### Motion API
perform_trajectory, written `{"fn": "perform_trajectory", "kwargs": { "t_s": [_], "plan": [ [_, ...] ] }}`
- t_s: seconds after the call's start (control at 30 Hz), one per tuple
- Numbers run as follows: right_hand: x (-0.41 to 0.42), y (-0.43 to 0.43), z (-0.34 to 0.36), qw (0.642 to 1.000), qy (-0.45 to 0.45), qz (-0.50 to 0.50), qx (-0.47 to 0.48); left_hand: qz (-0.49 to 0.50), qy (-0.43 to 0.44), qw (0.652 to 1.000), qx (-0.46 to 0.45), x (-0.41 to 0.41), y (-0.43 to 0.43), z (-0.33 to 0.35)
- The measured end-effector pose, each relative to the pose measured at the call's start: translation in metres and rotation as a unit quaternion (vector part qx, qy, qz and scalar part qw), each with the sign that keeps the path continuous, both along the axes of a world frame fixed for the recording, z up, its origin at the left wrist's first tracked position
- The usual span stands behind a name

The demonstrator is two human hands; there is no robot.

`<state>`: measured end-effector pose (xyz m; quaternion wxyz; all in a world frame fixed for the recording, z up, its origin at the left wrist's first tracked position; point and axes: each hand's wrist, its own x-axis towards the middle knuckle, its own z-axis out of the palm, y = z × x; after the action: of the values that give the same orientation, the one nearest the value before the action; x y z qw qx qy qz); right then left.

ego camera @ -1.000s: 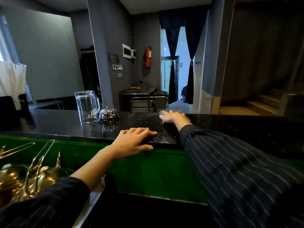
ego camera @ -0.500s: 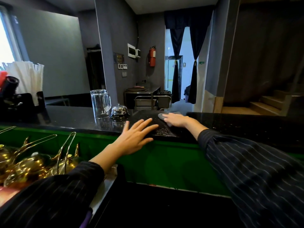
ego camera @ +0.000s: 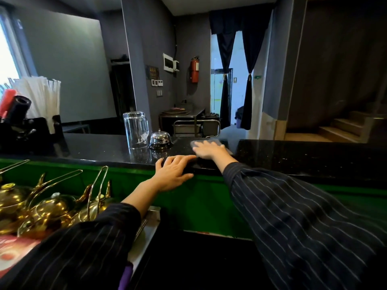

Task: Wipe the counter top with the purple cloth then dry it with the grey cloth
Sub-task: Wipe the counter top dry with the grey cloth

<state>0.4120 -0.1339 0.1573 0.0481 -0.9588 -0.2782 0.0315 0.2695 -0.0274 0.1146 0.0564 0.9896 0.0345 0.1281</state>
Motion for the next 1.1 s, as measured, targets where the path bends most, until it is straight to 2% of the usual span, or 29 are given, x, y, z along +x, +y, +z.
{"fn": "perform_trajectory", "kwargs": {
  "t_s": [0.13,0.23,0.3,0.4,0.53,0.6,0.73,0.9,1.0,1.1],
  "plan": [
    [-0.029,-0.003,0.002,0.996,0.020,0.086,-0.004,0.024,-0.022,0.998,-0.047,-0.002,0.001,0.003],
    [-0.024,-0.045,0.006,0.996,0.018,0.083,0.012,0.009,-0.022,1.000,0.002,-0.017,0.006,-0.002],
    [-0.007,-0.082,0.005,0.999,0.008,0.015,0.033,-0.001,-0.007,0.998,0.058,-0.027,0.009,-0.009],
    [0.017,-0.122,-0.005,0.992,-0.003,-0.123,0.041,-0.002,0.016,0.995,0.095,-0.030,0.011,-0.011],
    [0.014,-0.103,-0.006,0.973,-0.013,-0.231,0.018,0.000,0.008,0.995,0.102,-0.027,0.012,-0.014],
    [0.006,-0.075,-0.004,0.979,-0.016,-0.202,0.017,0.010,0.001,0.995,0.102,-0.024,0.012,-0.016],
    [-0.027,-0.013,-0.003,1.000,-0.002,-0.021,0.022,0.020,0.009,0.995,0.095,-0.023,0.009,-0.011],
    [-0.067,-0.003,-0.004,0.990,0.020,0.136,0.025,0.024,0.039,0.996,0.083,-0.031,0.005,-0.001],
    [-0.059,-0.042,-0.002,0.984,0.067,0.158,0.045,0.026,0.051,0.995,0.078,-0.033,0.004,0.002],
    [-0.040,-0.082,0.000,0.991,0.082,0.080,0.076,0.023,0.057,0.996,0.068,-0.034,0.003,0.002]
  ]
}}
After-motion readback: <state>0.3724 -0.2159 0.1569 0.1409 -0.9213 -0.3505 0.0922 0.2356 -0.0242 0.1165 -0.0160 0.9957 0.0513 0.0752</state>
